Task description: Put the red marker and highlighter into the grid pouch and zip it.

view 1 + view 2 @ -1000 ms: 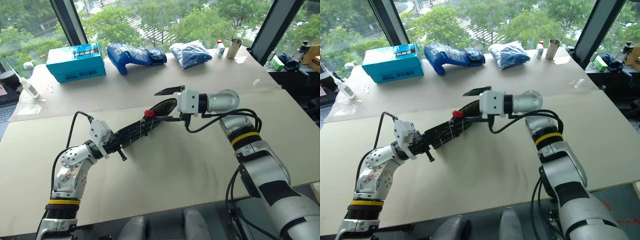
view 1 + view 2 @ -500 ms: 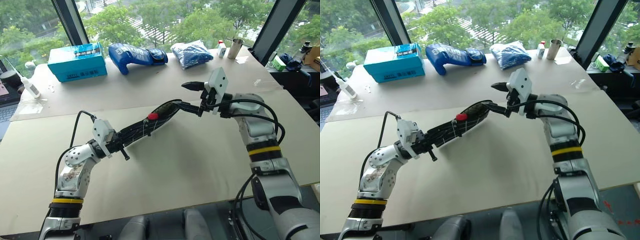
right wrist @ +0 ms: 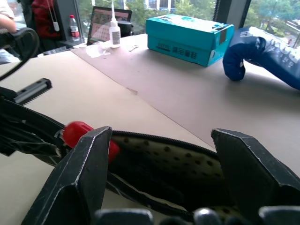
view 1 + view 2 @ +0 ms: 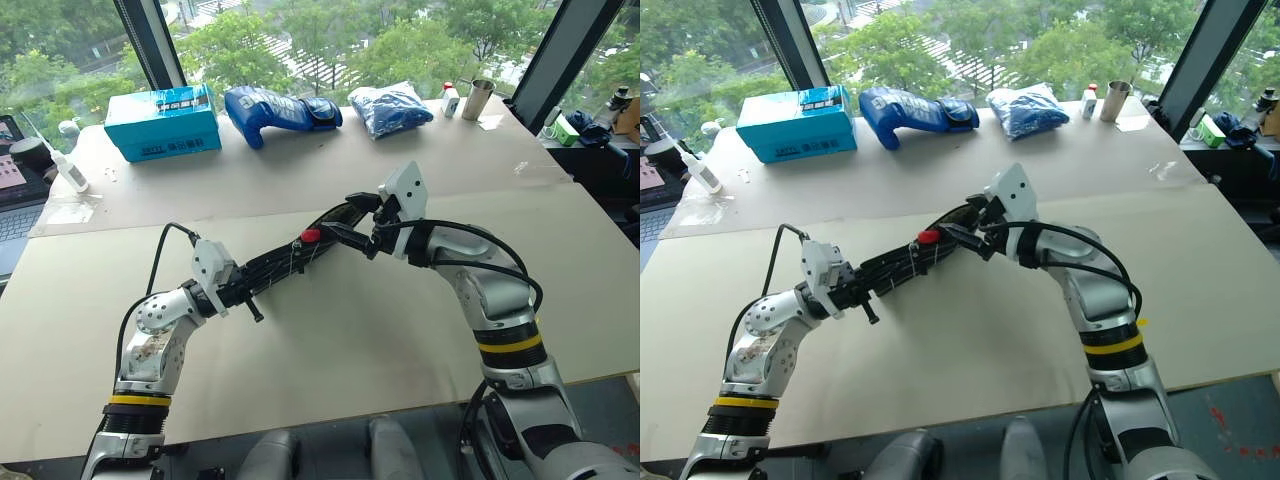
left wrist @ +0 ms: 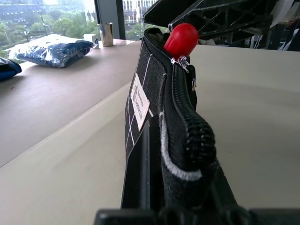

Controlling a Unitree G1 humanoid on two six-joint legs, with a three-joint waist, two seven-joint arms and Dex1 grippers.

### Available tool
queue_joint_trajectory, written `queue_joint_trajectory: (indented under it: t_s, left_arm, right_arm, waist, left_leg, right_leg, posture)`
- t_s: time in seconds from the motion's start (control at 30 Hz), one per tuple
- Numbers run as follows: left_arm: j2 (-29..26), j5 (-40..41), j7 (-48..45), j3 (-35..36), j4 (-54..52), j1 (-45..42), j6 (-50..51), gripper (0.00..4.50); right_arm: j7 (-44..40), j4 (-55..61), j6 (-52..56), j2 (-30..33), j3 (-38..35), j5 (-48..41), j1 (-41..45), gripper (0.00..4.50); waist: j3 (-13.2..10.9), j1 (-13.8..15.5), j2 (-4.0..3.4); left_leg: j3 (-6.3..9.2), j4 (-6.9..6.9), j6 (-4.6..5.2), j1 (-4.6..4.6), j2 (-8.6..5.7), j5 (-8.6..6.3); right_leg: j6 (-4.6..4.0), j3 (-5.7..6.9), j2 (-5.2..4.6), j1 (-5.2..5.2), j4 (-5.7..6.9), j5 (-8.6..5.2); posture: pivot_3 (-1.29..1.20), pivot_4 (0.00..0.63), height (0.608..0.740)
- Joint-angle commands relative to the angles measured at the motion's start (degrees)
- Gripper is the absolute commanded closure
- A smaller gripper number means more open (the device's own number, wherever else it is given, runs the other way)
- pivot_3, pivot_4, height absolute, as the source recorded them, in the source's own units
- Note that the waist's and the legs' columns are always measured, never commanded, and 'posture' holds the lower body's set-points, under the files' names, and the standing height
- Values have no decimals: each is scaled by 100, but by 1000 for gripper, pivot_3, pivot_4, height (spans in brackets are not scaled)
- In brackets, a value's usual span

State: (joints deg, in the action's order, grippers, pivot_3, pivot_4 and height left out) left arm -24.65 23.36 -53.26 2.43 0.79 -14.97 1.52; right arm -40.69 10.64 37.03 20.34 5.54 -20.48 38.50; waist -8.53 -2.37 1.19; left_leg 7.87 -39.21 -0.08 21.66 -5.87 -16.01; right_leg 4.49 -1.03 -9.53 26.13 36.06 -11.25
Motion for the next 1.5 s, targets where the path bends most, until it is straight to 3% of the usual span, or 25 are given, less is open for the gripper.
queue_joint_trajectory:
  t_s: [0.03,0.1,0.2,0.5,0.87,1.5]
  left_arm:
    - [4,14,-22,40,-77,-25,-134,4500]
    - [6,12,-21,37,-77,-21,-136,4500]
    - [13,6,-23,39,-50,-38,-147,4500]
    - [15,-22,-38,52,-40,-21,-164,4500]
    - [67,-44,-23,35,22,-83,-169,4500]
    - [74,-35,22,77,-11,-42,-182,4500]
  right_arm:
    - [143,554,198,-123,-200,-359,49,741]
    - [180,745,172,-161,-78,-347,-32,741]
    - [200,806,-53,-96,207,-87,-235,1454]
    - [166,607,-296,108,297,107,-378,4457]
    - [311,862,537,-341,82,-609,-191,4457]
    - [305,412,61,-68,799,189,-274,4457]
  waist:
    - [0,0,0]
    - [0,-1,0]
    - [0,-1,0]
    - [0,0,0]
    - [0,-3,0]
    - [0,-3,0]
  left_leg:
    - [0,0,0,0,0,0]
    - [0,0,0,0,-1,0]
    - [0,0,0,-1,-1,0]
    - [-2,0,0,-2,-1,0]
    - [0,0,0,-2,0,0]
    - [-1,0,0,-3,-2,0]
  right_leg:
    - [0,0,0,0,0,0]
    - [0,0,0,0,0,0]
    - [0,0,0,0,1,0]
    - [1,0,0,-1,-2,0]
    - [1,0,0,-1,-1,0]
    - [1,1,0,-2,-2,1]
  posture:
    - [0,150,740]
    - [0,150,740]
    - [0,150,740]
    - [0,150,740]
    - [0,150,740]
    - [0,150,740]
